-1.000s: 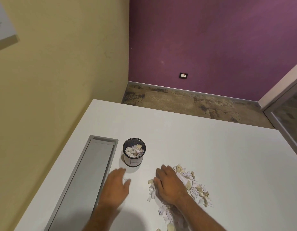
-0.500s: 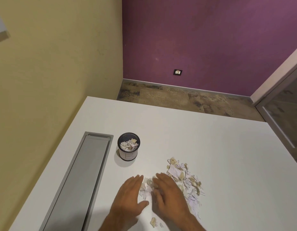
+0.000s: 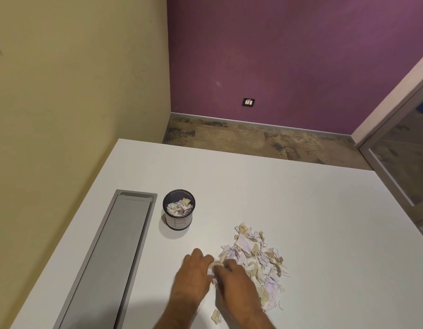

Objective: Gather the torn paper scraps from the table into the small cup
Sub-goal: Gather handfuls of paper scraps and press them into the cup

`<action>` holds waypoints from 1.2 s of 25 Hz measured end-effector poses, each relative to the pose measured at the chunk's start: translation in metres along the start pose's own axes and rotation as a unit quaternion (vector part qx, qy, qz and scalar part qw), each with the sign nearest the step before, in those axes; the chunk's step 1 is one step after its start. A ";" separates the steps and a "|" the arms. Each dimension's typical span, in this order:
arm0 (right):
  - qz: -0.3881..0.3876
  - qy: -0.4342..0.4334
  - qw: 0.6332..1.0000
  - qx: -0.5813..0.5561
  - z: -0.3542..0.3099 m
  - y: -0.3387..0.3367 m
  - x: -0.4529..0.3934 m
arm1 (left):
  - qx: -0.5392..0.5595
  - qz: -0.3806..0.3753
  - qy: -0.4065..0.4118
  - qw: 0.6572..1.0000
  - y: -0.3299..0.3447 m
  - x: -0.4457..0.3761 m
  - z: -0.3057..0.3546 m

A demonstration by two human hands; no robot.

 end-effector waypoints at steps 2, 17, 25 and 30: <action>0.004 -0.021 1.000 0.005 -0.001 0.006 -0.002 | 0.048 0.027 -0.016 0.998 -0.002 -0.001 -0.009; 0.014 0.238 0.826 -0.511 0.013 -0.054 -0.043 | 0.341 0.147 -0.171 0.913 -0.047 -0.003 -0.044; 0.059 0.117 0.853 -0.505 -0.064 -0.096 -0.143 | 0.404 0.215 -0.176 0.871 -0.085 -0.015 -0.052; 0.066 0.027 0.957 -0.281 -0.092 -0.085 -0.179 | 0.370 0.254 -0.175 0.876 -0.114 -0.020 -0.065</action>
Point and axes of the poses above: each hand's wrist, its own x-axis away from the middle knuckle, its own y-axis out of the palm, z = x × y, the point moved 5 cm from there along -x, towards the middle knuckle, and after that the axes turned 7 degrees about z, right-handed, at the moved point
